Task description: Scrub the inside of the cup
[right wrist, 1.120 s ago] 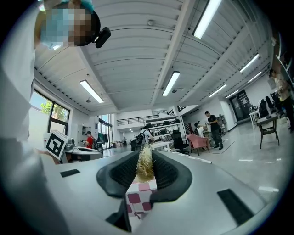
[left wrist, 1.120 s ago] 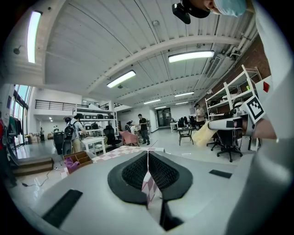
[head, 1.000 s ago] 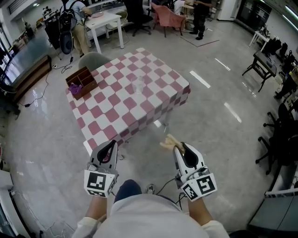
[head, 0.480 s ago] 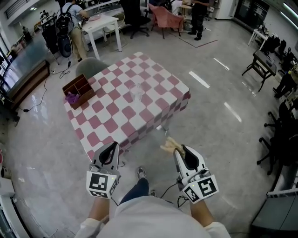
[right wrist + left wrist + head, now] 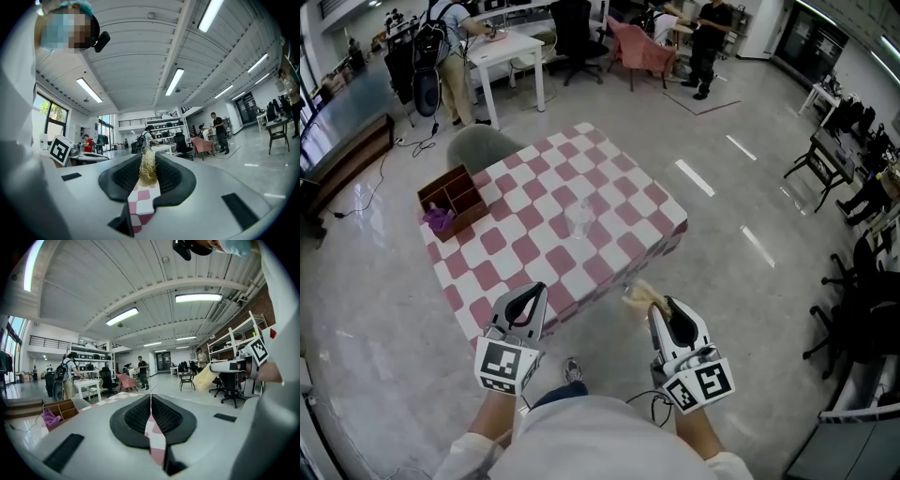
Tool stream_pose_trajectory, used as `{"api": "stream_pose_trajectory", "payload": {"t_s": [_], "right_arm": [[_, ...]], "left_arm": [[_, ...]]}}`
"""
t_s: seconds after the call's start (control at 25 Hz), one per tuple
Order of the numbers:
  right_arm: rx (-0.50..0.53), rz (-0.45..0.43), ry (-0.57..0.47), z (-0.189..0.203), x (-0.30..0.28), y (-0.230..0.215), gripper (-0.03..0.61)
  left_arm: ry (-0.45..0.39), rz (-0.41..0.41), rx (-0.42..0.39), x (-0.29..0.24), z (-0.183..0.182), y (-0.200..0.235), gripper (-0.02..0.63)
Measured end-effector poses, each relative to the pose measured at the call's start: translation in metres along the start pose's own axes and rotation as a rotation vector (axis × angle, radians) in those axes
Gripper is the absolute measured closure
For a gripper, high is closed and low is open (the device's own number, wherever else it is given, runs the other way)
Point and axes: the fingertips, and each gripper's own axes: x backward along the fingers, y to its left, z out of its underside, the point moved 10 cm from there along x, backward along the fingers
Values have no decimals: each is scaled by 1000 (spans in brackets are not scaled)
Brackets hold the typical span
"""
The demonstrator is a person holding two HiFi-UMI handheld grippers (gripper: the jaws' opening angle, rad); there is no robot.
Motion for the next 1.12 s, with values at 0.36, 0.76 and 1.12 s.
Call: {"api": "stream_pose_trajectory", "payload": {"t_s": [0.36, 0.76, 1.12], "right_arm": [[-3, 31, 0, 2, -53, -12, 477], [-29, 1, 28, 6, -83, -35, 477], [-52, -158, 40, -8, -131, -87, 477]], "left_arm": [[-22, 48, -9, -49, -2, 43, 580], [-16, 42, 24, -77, 0, 49, 580], [-14, -101, 33, -102, -19, 42, 580]]}}
